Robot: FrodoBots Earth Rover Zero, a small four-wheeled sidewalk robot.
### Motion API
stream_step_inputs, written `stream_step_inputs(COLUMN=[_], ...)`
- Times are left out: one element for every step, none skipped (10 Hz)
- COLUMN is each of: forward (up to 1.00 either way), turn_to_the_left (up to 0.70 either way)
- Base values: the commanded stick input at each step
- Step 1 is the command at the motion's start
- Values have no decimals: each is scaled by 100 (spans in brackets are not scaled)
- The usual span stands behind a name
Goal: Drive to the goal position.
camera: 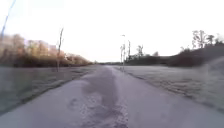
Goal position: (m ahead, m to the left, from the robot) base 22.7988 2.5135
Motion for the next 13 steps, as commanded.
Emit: stream_step_inputs(forward=[85,85,85,85,85,85,85,85,85,85,85,85,85], turn_to_the_left=[0,0,0,0,0,0,0,0,0,0,0,0,0])
